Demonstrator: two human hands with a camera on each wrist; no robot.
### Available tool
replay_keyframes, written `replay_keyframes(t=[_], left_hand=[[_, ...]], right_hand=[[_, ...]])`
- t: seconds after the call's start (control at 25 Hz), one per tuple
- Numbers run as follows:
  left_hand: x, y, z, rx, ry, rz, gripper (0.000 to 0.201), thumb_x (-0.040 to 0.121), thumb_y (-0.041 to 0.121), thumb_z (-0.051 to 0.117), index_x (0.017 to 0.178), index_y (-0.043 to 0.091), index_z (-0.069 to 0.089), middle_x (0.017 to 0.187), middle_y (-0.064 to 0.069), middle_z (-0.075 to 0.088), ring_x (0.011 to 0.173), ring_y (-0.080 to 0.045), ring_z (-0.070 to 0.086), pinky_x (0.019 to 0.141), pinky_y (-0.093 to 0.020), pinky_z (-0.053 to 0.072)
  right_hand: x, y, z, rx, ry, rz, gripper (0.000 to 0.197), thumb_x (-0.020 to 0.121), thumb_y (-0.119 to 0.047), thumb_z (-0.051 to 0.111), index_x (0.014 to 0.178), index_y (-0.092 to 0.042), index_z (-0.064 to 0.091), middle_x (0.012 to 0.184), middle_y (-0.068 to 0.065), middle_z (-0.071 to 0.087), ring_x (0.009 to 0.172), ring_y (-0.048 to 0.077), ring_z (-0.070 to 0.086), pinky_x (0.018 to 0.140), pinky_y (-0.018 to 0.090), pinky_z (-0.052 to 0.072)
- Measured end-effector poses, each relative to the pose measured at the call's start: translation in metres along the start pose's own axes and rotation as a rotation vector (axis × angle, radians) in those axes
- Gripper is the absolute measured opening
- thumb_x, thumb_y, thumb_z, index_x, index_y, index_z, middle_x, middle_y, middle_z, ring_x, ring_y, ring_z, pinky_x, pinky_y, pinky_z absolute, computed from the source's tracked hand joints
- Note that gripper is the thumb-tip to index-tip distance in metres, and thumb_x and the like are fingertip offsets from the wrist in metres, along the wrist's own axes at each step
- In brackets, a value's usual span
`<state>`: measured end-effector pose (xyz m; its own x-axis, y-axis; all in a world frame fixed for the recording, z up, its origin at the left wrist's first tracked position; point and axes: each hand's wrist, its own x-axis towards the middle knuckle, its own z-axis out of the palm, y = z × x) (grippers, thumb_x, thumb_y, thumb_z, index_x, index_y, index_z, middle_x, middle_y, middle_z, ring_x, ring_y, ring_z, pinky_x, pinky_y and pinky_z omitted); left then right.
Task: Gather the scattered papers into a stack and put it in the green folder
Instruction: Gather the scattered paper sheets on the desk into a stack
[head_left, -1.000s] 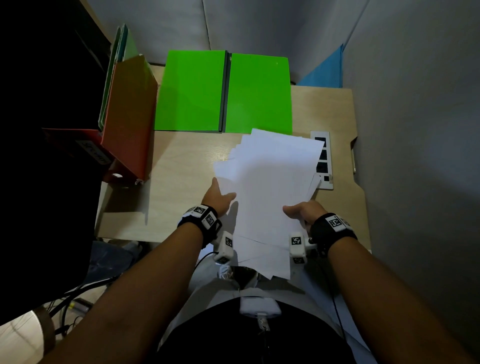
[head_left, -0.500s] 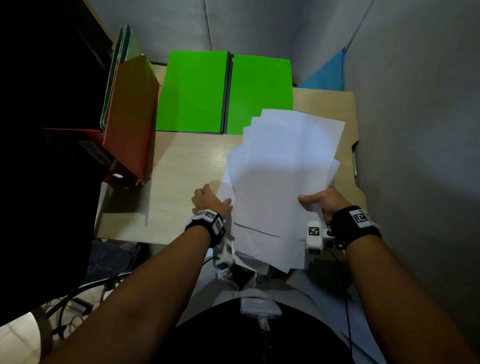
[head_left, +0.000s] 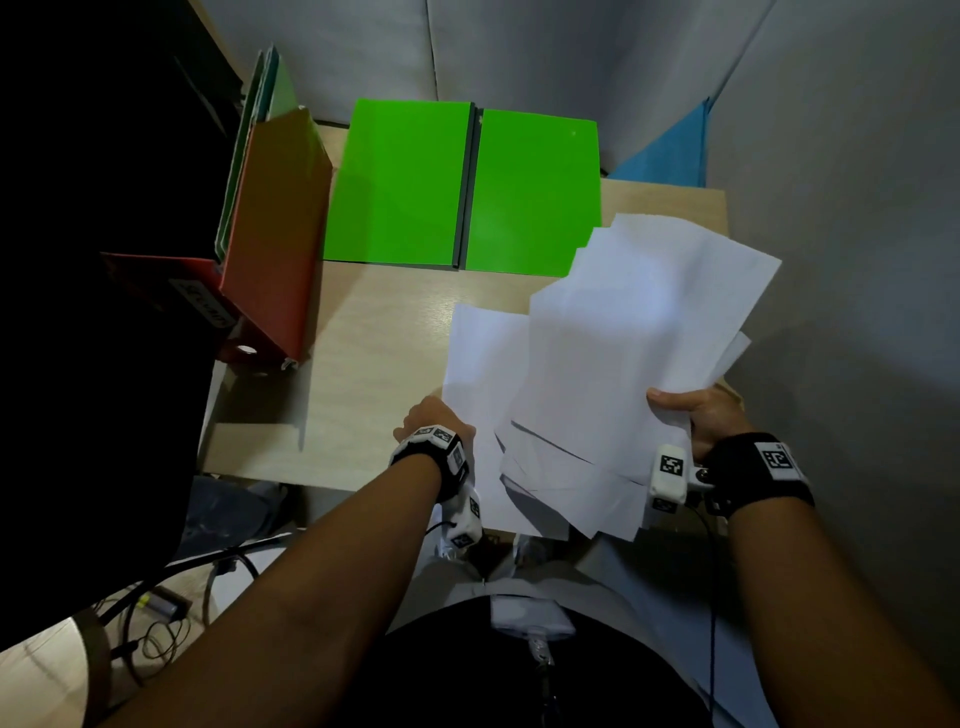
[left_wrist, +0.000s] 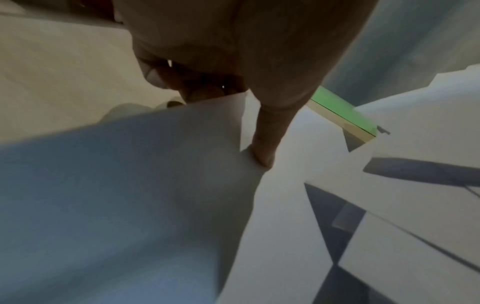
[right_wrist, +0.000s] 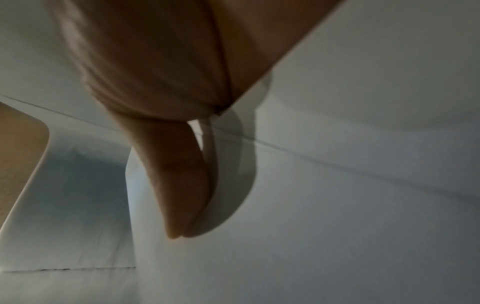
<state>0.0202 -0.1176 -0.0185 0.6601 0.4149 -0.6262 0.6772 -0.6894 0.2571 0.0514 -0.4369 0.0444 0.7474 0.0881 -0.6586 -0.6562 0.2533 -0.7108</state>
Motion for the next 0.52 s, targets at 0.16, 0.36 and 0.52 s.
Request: replay_keyframes(t=[0.16,0.36,0.52], left_hand=[[-0.004,-0.012,0.009,-0.193,0.027,0.071,0.02,0.079,0.024,0.067,0.094,0.011,0.07,0.097,-0.01,0.073,0.076,-0.03,0.062,0.075,-0.035,0.054],[-0.002,-0.026,-0.042,-0.414,0.135,0.179,0.024,0.086,0.032,0.071,0.074,0.012,0.068,0.071,-0.007,0.062,0.068,-0.023,0.056,0.066,-0.027,0.041],[-0.013,-0.012,-0.099,-0.454,0.141,0.357,0.046,0.087,0.038,0.07,0.054,0.009,0.054,0.053,-0.001,0.043,0.049,-0.015,0.036,0.053,-0.027,0.033]], right_hand=[[-0.002,-0.003,-0.005,-0.008,0.027,0.032,0.079,0.019,-0.025,0.098,0.091,-0.005,0.073,0.099,0.016,0.072,0.092,0.037,0.067,0.09,0.051,0.051],[-0.004,-0.002,-0.013,-0.072,0.125,0.078,0.033,0.069,-0.005,0.077,0.1,0.001,0.068,0.113,0.02,0.067,0.111,0.042,0.06,0.103,0.054,0.043],[0.0,0.003,-0.012,-0.134,0.169,0.123,0.029,0.073,-0.001,0.074,0.101,0.002,0.068,0.11,0.018,0.069,0.108,0.039,0.062,0.104,0.053,0.043]])
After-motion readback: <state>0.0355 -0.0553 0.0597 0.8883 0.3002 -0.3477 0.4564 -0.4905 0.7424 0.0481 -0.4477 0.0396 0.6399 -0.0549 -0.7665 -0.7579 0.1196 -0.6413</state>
